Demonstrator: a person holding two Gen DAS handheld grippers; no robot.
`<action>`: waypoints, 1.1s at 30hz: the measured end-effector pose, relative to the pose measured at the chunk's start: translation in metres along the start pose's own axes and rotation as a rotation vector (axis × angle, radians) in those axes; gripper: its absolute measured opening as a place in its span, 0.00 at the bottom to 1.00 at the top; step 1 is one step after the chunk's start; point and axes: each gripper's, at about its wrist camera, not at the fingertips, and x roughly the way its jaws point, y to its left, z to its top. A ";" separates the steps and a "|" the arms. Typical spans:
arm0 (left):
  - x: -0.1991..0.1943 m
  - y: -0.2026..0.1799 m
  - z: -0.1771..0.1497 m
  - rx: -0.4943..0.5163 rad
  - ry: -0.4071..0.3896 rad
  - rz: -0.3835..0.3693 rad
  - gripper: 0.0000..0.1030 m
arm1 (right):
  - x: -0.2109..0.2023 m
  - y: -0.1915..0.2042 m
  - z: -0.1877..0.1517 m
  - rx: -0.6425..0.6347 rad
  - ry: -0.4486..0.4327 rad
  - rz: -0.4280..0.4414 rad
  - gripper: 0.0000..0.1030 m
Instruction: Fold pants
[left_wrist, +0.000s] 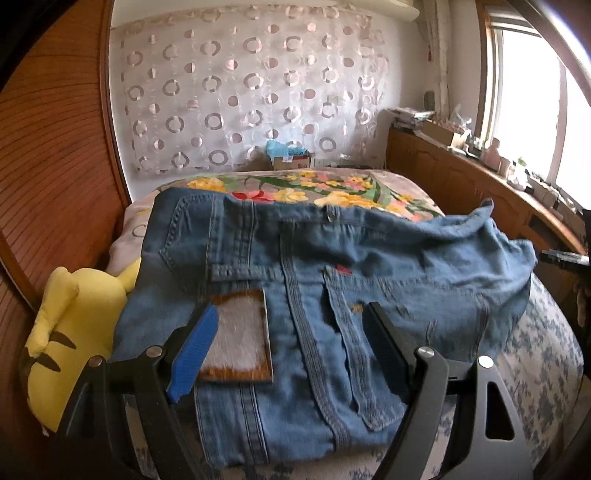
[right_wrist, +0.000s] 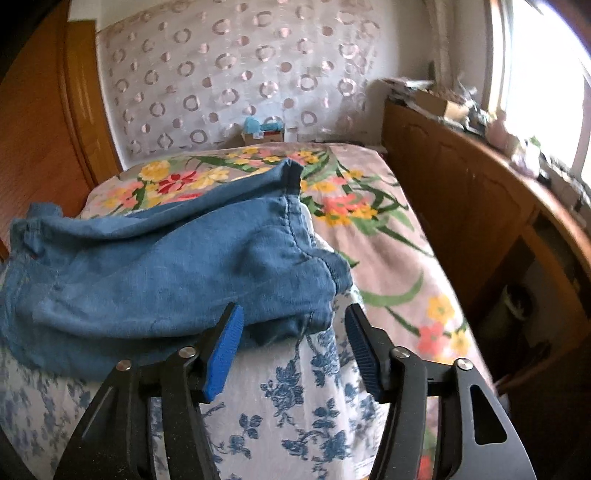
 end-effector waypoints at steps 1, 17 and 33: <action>-0.001 0.000 -0.004 0.003 0.004 0.003 0.79 | 0.000 -0.001 0.001 0.026 0.003 0.013 0.60; -0.007 0.012 -0.047 -0.013 0.078 0.056 0.79 | 0.027 0.003 0.006 0.181 0.101 -0.012 0.62; -0.019 0.034 -0.062 -0.081 0.087 0.098 0.79 | 0.031 0.011 0.009 0.129 0.081 -0.044 0.26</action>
